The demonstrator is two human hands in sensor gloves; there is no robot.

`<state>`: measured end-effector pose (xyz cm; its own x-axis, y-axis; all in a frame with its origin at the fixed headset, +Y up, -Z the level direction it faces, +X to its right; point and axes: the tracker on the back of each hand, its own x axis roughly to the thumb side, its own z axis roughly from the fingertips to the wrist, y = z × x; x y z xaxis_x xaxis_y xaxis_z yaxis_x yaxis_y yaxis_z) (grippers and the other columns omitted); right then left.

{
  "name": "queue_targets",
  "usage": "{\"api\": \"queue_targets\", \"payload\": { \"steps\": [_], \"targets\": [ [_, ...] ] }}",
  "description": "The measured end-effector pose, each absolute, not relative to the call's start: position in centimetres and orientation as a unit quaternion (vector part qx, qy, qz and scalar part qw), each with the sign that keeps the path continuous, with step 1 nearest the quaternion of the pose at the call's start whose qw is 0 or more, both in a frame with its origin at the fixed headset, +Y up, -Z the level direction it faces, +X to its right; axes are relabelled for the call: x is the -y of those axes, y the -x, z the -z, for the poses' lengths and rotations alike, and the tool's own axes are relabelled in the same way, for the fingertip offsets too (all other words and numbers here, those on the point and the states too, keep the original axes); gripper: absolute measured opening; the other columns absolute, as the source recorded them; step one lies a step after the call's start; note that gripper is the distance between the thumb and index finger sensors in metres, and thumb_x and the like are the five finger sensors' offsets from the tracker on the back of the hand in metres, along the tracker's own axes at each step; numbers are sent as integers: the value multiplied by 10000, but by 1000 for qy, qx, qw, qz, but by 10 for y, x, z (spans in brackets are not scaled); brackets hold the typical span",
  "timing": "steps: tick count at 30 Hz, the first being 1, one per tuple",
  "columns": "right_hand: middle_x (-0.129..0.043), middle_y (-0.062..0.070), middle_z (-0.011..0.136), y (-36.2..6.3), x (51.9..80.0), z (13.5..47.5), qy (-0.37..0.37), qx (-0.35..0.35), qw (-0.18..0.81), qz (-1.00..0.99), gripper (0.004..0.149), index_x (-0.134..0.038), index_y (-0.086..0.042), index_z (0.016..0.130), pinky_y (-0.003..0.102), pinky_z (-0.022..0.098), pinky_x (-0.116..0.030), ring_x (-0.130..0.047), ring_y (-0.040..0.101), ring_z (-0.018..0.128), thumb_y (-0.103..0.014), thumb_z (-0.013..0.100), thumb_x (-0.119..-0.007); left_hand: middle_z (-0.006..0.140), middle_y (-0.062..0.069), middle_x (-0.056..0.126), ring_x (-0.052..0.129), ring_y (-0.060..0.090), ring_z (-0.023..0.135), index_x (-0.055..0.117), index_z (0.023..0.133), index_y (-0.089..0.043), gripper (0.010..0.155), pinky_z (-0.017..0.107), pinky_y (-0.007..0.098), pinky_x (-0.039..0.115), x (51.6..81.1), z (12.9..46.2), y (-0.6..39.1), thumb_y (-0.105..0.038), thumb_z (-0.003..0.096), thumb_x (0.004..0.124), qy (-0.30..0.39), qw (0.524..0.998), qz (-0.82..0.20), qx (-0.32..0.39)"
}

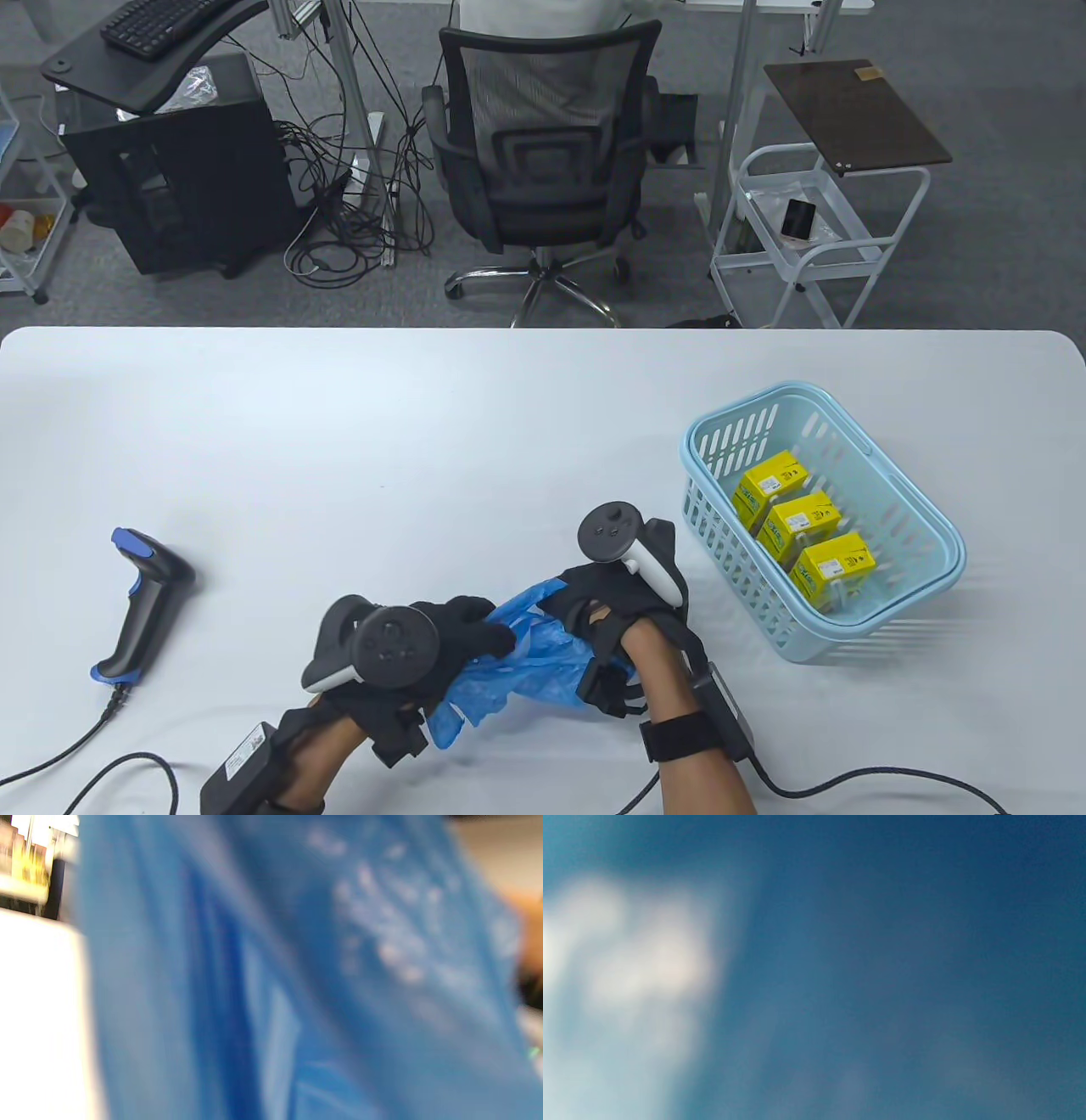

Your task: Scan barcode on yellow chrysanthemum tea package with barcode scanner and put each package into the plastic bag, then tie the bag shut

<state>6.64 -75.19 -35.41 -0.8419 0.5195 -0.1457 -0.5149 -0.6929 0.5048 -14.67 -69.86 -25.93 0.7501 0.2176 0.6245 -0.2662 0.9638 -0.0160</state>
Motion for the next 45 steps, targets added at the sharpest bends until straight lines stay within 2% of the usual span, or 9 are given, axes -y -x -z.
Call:
{"api": "queue_targets", "payload": {
  "steps": [6, 13, 18, 22, 28, 32, 35, 40, 45],
  "targets": [
    [-942, -117, 250, -63, 758, 352, 0, -268, 243, -932, 396, -907, -223, 667, 420, 380, -895, -988, 126, 119, -474, 396, -765, 937, -51, 809, 1016, 209, 616, 743, 912, -301, 516, 635, 541, 759, 740, 290, 152, -496, 434, 746, 65, 973, 35, 217],
    [-946, -122, 255, -37, 760, 343, -51, -287, 198, -936, 394, -904, -228, 670, 417, 388, -897, -997, 123, 129, -475, 394, -770, 939, -77, 796, 904, 266, 838, 921, 634, -317, 481, 704, 604, 647, 762, 293, 135, -665, 322, 805, 35, 975, 132, 175],
    [-948, -118, 250, -39, 756, 339, -60, -297, 197, -932, 393, -908, -221, 664, 420, 384, -896, -996, 126, 124, -474, 395, -773, 1155, -12, 458, 601, 367, 1061, 533, 1026, -406, 874, 735, 640, 565, 761, 295, 143, -741, 257, 779, 93, 974, 157, 135],
    [-948, -125, 243, -37, 743, 339, -57, -273, 209, -937, 392, -915, -223, 656, 414, 383, -898, -996, 117, 115, -481, 393, -778, 1194, 29, 223, 280, 427, 1117, 318, 1068, -485, 974, 759, 651, 485, 763, 298, 158, -767, 248, 761, 182, 964, 151, 121],
    [-972, -135, 261, -36, 757, 347, 20, -187, 52, -981, 382, -922, -261, 650, 425, 430, -881, -1030, 116, 155, -494, 380, -785, 1200, 38, 211, 230, 428, 1113, 322, 1061, -546, 942, 763, 651, 468, 766, 300, 163, -777, 252, 745, 221, 957, 145, 124],
    [-955, -41, 710, -25, 749, 338, -4, -105, -3, -995, 559, -765, -311, 861, 539, 613, -744, -1013, 252, 637, -542, 354, -799, 1200, 36, 236, 253, 421, 1116, 373, 1079, -458, 968, 764, 645, 475, 766, 300, 165, -798, 240, 715, 203, 959, 154, 122],
    [-505, 87, 1098, -17, 720, 320, -63, -25, 51, -996, 828, -445, -280, 1014, 625, 718, -543, -650, 416, 970, -577, 337, -818, 1197, 45, 250, 262, 425, 1114, 417, 1081, -403, 947, 761, 646, 469, 767, 303, 170, -778, 265, 717, 198, 966, 131, 106],
    [-551, -21, 1117, 4, 682, 293, -158, 74, 123, -977, 531, -733, -436, 862, 618, 745, -526, -593, 441, 1027, -484, 353, -875, 1191, 55, 271, 293, 430, 1105, 408, 1086, -361, 898, 755, 634, 487, 771, 308, 180, -753, 321, 668, 199, 970, 111, 85],
    [-519, 2, 1130, 26, 731, 306, -128, 25, 2, -991, 445, -883, -390, 742, 680, 733, -415, -445, 519, 1035, -563, 335, -837, 1189, 57, 255, 281, 431, 1102, 404, 1087, -357, 858, 754, 632, 479, 772, 309, 184, -734, 348, 626, 199, 974, 84, 74]
  ]
}}
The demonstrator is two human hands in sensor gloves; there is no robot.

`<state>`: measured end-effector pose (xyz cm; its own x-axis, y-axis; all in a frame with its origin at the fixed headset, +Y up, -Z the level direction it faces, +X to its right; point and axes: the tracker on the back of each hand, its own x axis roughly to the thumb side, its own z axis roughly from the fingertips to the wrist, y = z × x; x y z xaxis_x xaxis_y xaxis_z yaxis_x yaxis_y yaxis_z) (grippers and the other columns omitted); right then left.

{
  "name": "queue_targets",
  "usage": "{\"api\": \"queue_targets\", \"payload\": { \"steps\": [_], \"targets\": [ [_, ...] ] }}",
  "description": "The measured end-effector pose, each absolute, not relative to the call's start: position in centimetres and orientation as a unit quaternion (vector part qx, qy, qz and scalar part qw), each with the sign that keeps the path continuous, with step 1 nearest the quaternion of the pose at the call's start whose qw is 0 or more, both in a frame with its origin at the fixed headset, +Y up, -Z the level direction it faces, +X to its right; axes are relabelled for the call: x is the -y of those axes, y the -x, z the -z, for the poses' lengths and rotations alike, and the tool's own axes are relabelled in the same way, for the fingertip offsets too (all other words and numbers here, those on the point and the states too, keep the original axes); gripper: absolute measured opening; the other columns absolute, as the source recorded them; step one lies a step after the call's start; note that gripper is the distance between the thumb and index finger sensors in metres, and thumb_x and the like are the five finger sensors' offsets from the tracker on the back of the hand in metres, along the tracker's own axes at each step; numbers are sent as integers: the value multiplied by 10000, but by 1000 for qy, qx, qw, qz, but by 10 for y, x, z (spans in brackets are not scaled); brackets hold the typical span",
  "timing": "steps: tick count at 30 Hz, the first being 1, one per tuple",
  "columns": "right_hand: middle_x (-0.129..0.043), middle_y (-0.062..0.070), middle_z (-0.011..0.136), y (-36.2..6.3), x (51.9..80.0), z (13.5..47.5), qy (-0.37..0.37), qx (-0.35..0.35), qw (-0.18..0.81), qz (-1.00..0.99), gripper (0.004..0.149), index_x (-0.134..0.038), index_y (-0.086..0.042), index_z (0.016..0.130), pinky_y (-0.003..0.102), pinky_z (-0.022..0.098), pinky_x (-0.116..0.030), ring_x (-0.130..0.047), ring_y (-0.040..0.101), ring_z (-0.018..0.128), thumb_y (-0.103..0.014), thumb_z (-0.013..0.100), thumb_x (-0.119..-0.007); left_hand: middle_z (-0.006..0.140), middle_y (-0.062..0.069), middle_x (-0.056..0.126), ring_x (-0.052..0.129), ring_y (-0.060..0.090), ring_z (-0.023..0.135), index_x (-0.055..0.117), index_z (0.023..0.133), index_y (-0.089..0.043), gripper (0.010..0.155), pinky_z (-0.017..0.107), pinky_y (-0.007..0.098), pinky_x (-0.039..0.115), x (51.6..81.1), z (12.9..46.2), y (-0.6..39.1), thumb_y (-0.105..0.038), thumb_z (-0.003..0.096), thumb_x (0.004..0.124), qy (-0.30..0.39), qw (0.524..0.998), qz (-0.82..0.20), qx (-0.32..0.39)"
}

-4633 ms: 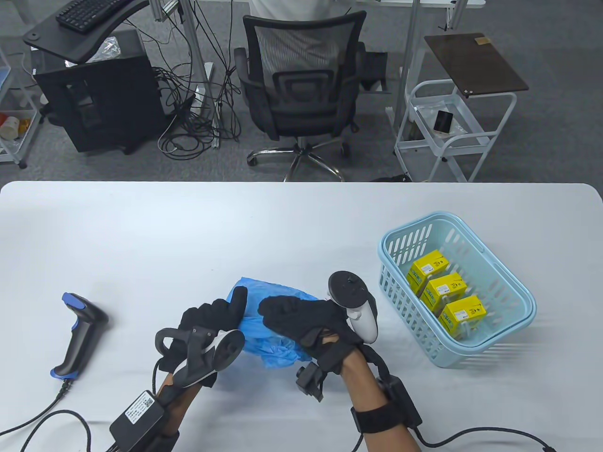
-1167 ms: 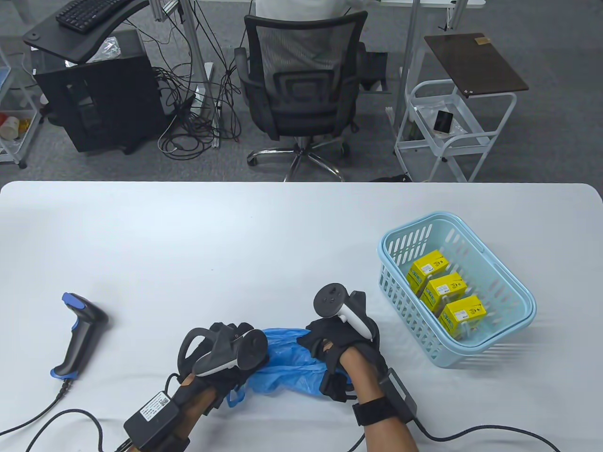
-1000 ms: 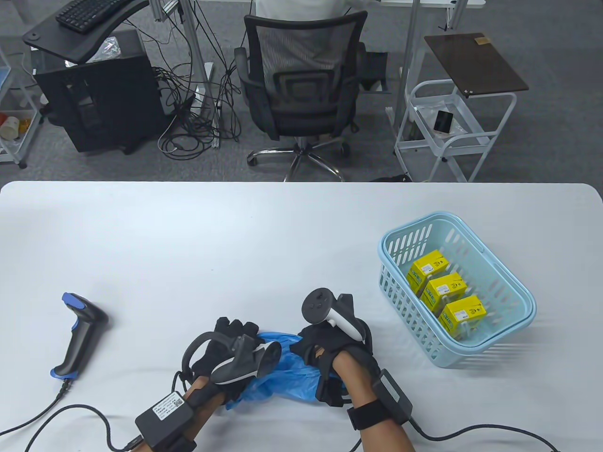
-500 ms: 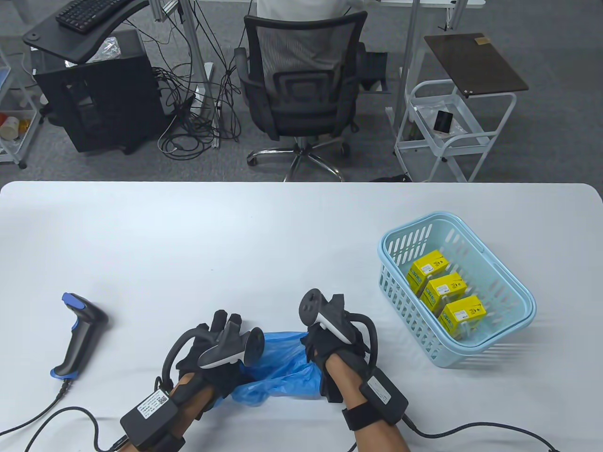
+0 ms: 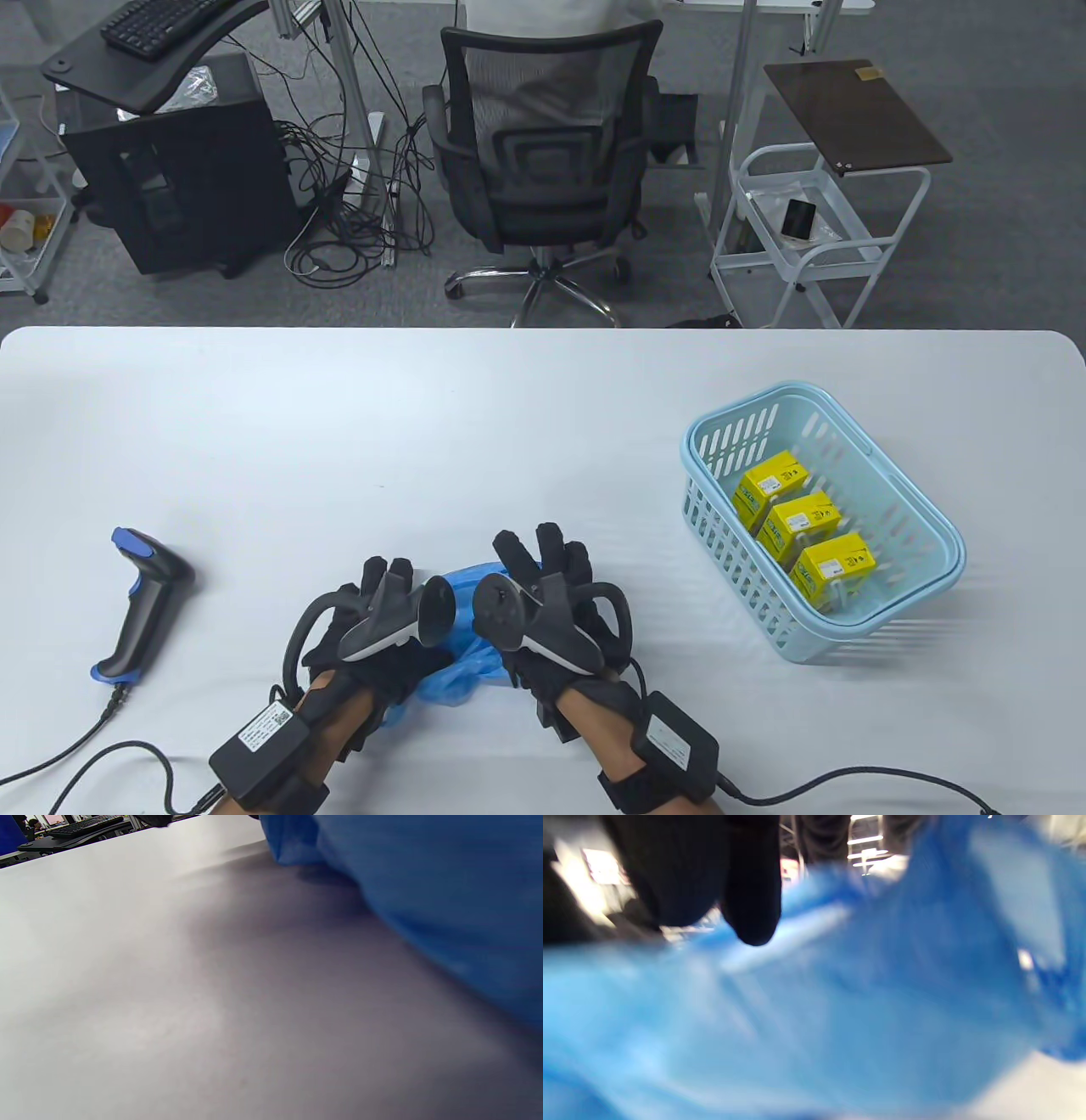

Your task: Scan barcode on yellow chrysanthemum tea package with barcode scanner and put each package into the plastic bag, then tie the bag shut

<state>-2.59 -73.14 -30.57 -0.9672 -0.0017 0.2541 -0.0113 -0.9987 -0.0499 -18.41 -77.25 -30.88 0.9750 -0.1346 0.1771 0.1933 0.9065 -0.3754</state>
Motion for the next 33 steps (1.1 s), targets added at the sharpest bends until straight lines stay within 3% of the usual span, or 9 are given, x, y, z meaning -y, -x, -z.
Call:
{"api": "queue_targets", "payload": {
  "steps": [3, 4, 5, 7, 10, 17, 22, 28, 33],
  "targets": [
    [-152, 136, 1139, 23, 768, 323, -91, -135, -151, -975, 835, -501, -391, 1000, 736, 689, -271, -164, 573, 992, -658, 278, -823, 1189, 57, 271, 296, 430, 1101, 410, 1086, -368, 867, 748, 636, 490, 771, 310, 188, -742, 339, 644, 196, 975, 95, 51],
    [-60, 168, 1117, 16, 769, 326, -72, -193, -161, -965, 861, -384, -401, 1022, 743, 674, -246, -107, 581, 971, -689, 301, -757, 1192, 65, 276, 297, 439, 1101, 407, 1087, -400, 873, 744, 647, 488, 770, 312, 192, -750, 330, 665, 200, 973, 110, 35],
    [-2, 192, 1098, 4, 768, 328, -56, -222, -81, -970, 890, -340, -416, 1025, 764, 650, -189, -51, 593, 950, -650, 314, -822, 1197, 69, 290, 302, 441, 1103, 399, 1080, -465, 859, 743, 652, 490, 767, 316, 200, -774, 321, 652, 200, 970, 136, 6],
    [0, 185, 1096, -14, 767, 336, -16, -216, -104, -971, 826, -392, -490, 994, 766, 639, -164, -36, 582, 952, -588, 331, -876, 1198, 75, 290, 281, 447, 1098, 389, 1025, -623, 769, 738, 664, 470, 764, 322, 213, -761, 327, 681, 218, 967, 129, -32],
    [-37, 203, 1099, -26, 770, 340, -3, -273, -62, -960, 791, -413, -471, 993, 762, 642, -191, -68, 590, 952, -540, 359, -881, 1196, 83, 274, 248, 449, 1097, 397, 1025, -608, 747, 744, 674, 432, 765, 320, 203, -680, 360, 729, 227, 968, 105, -20],
    [-141, 223, 1109, -35, 770, 338, -23, -265, 108, -958, 734, -455, -338, 1024, 751, 653, -235, -160, 599, 962, -573, 400, -762, 1188, 51, 242, 255, 423, 1102, 394, 1047, -528, 766, 761, 647, 436, 761, 314, 193, -574, 396, 794, 177, 979, 85, 47],
    [-326, 162, 1129, -26, 776, 338, -6, -169, 47, -984, 584, -623, -432, 930, 729, 677, -305, -311, 574, 988, -511, 381, -809, 1187, 80, 291, 292, 453, 1093, 505, 1054, -445, 696, 749, 661, 433, 769, 316, 199, -627, 408, 691, 196, 980, 5, 25],
    [-203, 134, 1136, -20, 780, 340, -56, -228, 52, -971, 699, -504, -480, 953, 723, 697, -266, -207, 532, 1011, -436, 365, -880, 1182, 70, 234, 264, 446, 1090, 325, 1068, -466, 817, 745, 664, 431, 776, 321, 206, -683, 368, 686, 231, 973, 24, 7],
    [9, 188, 1087, -45, 783, 346, 8, -299, 44, -953, 864, -329, -506, 992, 762, 632, -154, -17, 562, 947, -590, 338, -887, 1180, 84, 129, 96, 467, 1070, 237, 1022, -660, 883, 740, 704, 329, 768, 329, 231, -712, 331, 784, 306, 950, 44, -45]
  ]
}}
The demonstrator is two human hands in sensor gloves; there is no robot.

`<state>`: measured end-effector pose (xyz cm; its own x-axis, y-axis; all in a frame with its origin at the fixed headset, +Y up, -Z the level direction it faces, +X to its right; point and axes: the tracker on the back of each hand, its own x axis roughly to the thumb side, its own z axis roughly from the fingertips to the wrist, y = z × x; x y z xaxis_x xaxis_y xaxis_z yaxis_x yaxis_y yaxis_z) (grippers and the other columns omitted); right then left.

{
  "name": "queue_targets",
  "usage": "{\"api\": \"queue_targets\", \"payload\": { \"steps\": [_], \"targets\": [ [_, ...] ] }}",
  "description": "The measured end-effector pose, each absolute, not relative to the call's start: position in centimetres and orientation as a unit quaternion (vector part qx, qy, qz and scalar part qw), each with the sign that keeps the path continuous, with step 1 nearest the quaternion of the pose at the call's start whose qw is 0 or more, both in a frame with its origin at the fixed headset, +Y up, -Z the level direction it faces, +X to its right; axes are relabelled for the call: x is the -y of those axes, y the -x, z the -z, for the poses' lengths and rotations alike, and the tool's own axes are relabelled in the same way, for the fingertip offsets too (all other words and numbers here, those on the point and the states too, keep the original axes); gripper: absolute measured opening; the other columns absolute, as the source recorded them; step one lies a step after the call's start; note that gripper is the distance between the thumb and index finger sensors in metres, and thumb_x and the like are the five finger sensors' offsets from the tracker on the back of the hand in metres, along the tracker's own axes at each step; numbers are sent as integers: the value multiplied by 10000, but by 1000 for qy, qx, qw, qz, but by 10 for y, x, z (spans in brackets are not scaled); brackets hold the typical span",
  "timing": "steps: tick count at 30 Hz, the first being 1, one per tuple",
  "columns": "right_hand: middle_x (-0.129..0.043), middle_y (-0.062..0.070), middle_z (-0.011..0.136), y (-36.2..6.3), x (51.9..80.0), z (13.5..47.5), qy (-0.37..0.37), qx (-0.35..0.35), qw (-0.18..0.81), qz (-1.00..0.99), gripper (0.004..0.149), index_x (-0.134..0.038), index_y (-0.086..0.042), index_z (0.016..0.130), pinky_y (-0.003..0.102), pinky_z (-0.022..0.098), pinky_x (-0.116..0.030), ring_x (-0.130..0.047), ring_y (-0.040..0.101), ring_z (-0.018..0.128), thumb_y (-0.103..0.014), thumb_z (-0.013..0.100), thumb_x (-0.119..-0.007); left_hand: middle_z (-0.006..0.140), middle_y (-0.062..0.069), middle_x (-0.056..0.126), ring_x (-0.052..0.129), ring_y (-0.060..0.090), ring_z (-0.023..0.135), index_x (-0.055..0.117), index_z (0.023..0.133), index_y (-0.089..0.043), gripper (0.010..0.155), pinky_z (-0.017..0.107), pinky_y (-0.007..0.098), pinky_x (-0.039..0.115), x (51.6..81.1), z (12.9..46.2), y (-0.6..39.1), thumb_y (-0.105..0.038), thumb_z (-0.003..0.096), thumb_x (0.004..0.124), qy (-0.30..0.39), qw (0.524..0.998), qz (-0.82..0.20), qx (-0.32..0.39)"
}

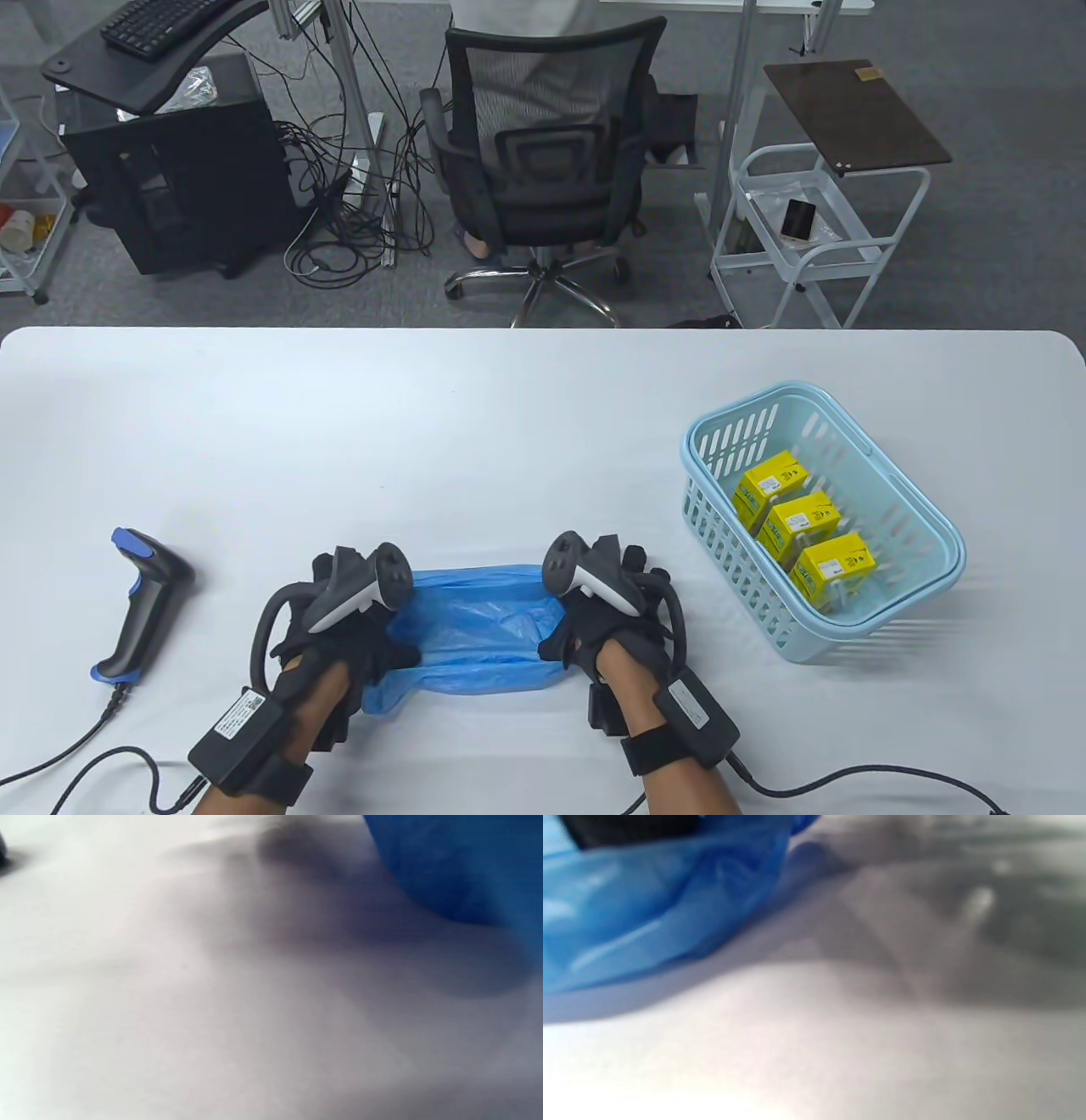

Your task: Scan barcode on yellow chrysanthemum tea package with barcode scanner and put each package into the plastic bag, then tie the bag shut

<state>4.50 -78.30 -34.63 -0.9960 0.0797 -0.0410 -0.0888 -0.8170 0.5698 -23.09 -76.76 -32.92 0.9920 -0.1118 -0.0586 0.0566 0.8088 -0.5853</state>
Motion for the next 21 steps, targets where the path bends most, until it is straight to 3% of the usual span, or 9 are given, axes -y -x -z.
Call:
{"api": "queue_targets", "payload": {
  "steps": [3, 8, 12, 14, 17, 21],
  "targets": [
    [-14, 217, 1084, -36, 778, 344, -5, -280, -3, -960, 873, -336, -439, 1010, 758, 647, -204, -63, 573, 954, -582, 342, -879, 1178, 81, 131, 109, 470, 1069, 255, 1028, -634, 894, 742, 700, 344, 765, 332, 229, -690, 322, 800, 298, 951, 67, -44],
    [-57, 241, 1080, -39, 785, 344, -19, -310, 90, -946, 761, -329, -357, 1023, 756, 647, -223, -104, 581, 953, -469, 427, -789, 1165, 108, 110, 75, 472, 1055, 281, 1063, -515, 840, 740, 705, 297, 770, 333, 239, -542, 414, 814, 323, 946, -26, -18],
    [-195, 257, 1089, -33, 783, 343, 22, -232, 127, -964, 631, -516, -287, 1000, 755, 642, -265, -209, 590, 958, -474, 439, -735, 1137, 113, 17, -14, 463, 1027, 225, 1068, -451, 778, 730, 712, 223, 777, 333, 238, -520, 465, 710, 328, 943, -60, -9],
    [-268, 246, 1096, -27, 782, 340, 28, -188, 82, -978, 602, -562, -304, 979, 747, 650, -312, -279, 589, 964, -466, 430, -747, 1141, 115, 38, -15, 459, 1030, 265, 1081, -407, 785, 729, 714, 214, 776, 331, 233, -611, 435, 662, 291, 956, -49, -5],
    [-321, 215, 1106, -21, 780, 337, 18, -138, 22, -990, 560, -608, -358, 951, 741, 659, -339, -325, 583, 972, -431, 421, -775, 1154, 81, 81, 37, 446, 1051, 330, 1072, -443, 763, 738, 704, 244, 772, 330, 225, -608, 416, 683, 220, 976, 7, 6],
    [-270, 166, 1128, -17, 776, 336, -34, -137, 49, -989, 603, -586, -443, 937, 734, 682, -294, -249, 553, 997, -431, 391, -840, 1177, 49, 183, 130, 430, 1086, 368, 1037, -519, 758, 753, 692, 284, 766, 326, 217, -592, 392, 759, 183, 982, 40, 28]
  ]
}}
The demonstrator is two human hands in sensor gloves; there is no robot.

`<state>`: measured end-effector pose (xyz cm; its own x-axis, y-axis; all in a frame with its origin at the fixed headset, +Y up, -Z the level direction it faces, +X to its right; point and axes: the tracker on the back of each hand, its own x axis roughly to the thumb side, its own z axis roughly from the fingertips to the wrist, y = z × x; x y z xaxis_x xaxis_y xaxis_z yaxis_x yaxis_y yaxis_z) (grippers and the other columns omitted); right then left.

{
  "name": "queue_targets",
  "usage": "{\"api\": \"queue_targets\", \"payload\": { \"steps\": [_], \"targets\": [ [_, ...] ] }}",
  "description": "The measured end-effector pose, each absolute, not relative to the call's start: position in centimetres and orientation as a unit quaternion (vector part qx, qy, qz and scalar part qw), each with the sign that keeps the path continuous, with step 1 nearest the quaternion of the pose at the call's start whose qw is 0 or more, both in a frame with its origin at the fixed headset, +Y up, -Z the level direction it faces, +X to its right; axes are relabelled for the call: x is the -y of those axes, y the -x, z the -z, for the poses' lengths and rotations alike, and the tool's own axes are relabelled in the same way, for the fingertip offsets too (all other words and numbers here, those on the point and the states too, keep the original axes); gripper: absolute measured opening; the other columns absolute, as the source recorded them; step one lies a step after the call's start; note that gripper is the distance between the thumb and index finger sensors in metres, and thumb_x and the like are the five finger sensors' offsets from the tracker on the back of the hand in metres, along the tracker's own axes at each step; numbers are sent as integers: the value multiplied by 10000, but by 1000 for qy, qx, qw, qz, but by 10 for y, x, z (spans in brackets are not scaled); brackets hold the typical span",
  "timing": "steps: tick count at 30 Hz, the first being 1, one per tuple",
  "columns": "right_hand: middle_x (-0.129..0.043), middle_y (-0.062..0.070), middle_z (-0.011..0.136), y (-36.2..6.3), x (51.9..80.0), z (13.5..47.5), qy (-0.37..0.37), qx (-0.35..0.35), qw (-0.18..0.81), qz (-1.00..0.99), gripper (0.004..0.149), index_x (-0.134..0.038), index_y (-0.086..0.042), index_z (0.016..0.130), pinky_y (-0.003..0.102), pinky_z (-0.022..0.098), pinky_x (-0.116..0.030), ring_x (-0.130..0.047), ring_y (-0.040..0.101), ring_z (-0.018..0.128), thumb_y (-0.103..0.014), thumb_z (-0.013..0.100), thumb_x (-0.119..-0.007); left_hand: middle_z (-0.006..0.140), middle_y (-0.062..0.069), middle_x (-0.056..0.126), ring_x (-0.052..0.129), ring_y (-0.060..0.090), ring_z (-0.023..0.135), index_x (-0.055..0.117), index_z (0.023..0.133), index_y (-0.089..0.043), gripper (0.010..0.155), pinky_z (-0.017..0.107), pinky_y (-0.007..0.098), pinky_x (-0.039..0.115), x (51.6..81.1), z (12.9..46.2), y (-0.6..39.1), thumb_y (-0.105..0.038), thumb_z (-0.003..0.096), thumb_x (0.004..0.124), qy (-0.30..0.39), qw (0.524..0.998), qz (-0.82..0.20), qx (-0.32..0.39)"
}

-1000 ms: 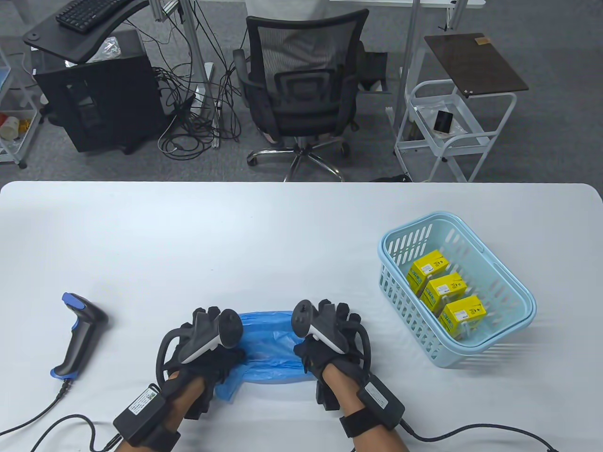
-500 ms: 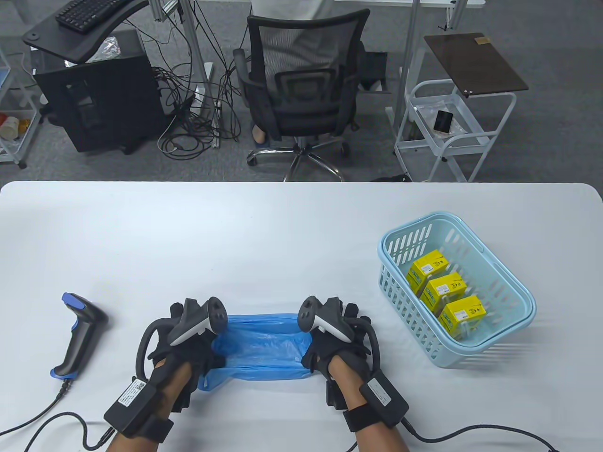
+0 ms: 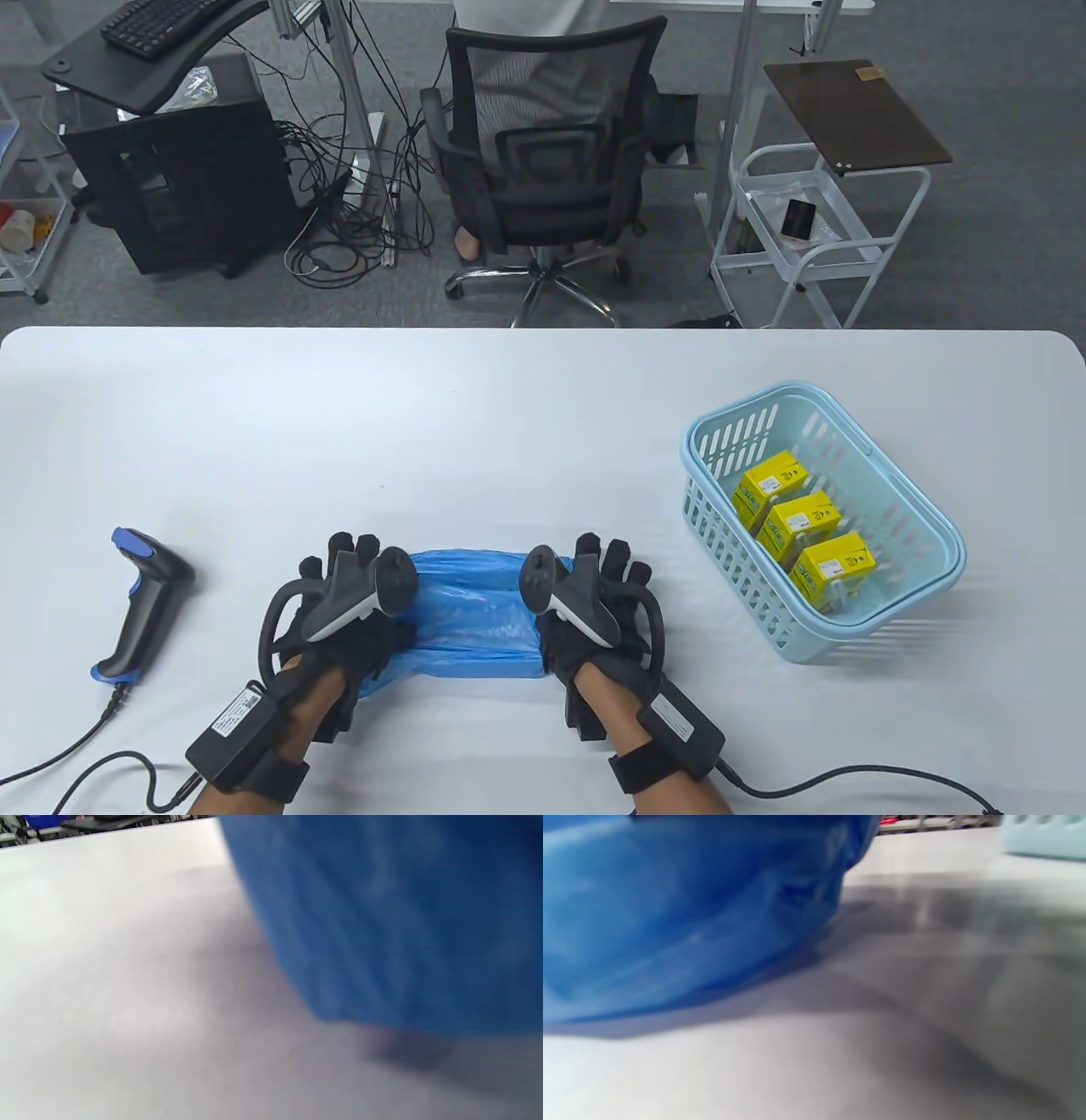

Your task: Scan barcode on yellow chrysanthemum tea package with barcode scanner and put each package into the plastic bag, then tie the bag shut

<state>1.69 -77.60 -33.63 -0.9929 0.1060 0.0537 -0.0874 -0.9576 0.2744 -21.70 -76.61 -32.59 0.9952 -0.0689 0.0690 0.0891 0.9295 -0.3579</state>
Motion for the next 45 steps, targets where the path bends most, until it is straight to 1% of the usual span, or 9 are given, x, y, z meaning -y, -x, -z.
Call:
{"api": "queue_targets", "payload": {
  "steps": [11, 19, 24, 29, 33, 36, 39, 41, 45],
  "targets": [
    [-117, 191, 1108, -27, 789, 344, -39, -264, 79, -961, 838, -380, -347, 1017, 752, 665, -207, -114, 569, 974, -489, 357, -876, 1171, 89, 143, 78, 463, 1061, 274, 1065, -458, 885, 741, 711, 278, 774, 334, 234, -604, 370, 802, 303, 952, -31, 3],
    [-49, 208, 1092, -26, 786, 341, -40, -241, 35, -969, 970, -326, -306, 1031, 762, 657, -191, -79, 584, 960, -595, 290, -882, 1130, 161, 41, -8, 507, 1008, 244, 1087, -357, 898, 726, 717, 235, 779, 332, 227, -666, 380, 704, 297, 952, -66, 4],
    [-84, 141, 1120, -13, 777, 337, -96, -197, 84, -972, 819, -403, -452, 988, 750, 671, -178, -81, 552, 981, -564, 321, -865, 1151, 114, 80, 15, 484, 1029, 252, 1068, -446, 860, 734, 710, 244, 778, 331, 222, -635, 384, 738, 281, 959, -37, 10],
    [-111, 136, 1117, -13, 782, 336, -106, -237, 79, -963, 744, -455, -472, 970, 746, 667, -175, -82, 543, 978, -569, 336, -831, 1166, 94, 140, 70, 473, 1051, 293, 1052, -502, 822, 740, 701, 272, 775, 329, 218, -609, 382, 757, 251, 967, -27, 19],
    [-136, 146, 1126, -24, 757, 336, -96, -206, 189, -955, 661, -508, -446, 975, 747, 669, -186, -106, 543, 988, -545, 384, -787, 1168, 94, 157, 82, 473, 1053, 332, 1055, -492, 808, 740, 699, 282, 773, 328, 215, -607, 380, 762, 245, 969, -18, 19],
    [-200, 144, 1134, -15, 763, 333, -91, -194, 179, -960, 594, -589, -443, 948, 743, 672, -206, -156, 543, 997, -533, 393, -779, 1168, 95, 161, 87, 472, 1054, 346, 1056, -484, 800, 741, 698, 282, 775, 328, 214, -606, 382, 760, 248, 968, -30, 22],
    [-190, 142, 1129, -1, 782, 333, -94, -201, 75, -972, 666, -558, -453, 950, 740, 671, -205, -150, 544, 991, -566, 347, -817, 1167, 95, 155, 87, 471, 1055, 334, 1058, -478, 812, 741, 699, 281, 776, 327, 213, -610, 379, 760, 252, 967, -35, 24],
    [-117, 151, 1119, -1, 789, 332, -88, -233, 7, -968, 817, -375, -461, 989, 743, 667, -197, -108, 550, 981, -623, 315, -806, 1166, 94, 146, 82, 471, 1054, 317, 1058, -486, 827, 740, 700, 280, 776, 327, 217, -623, 373, 759, 261, 964, -35, 22],
    [-37, 191, 1098, -18, 789, 338, -38, -275, -1, -961, 975, -257, -397, 1019, 757, 648, -183, -62, 578, 956, -680, 277, -823, 1155, 117, 94, 35, 488, 1035, 236, 1055, -505, 904, 735, 707, 257, 776, 332, 232, -662, 346, 776, 305, 951, -42, -19]
  ]
}}
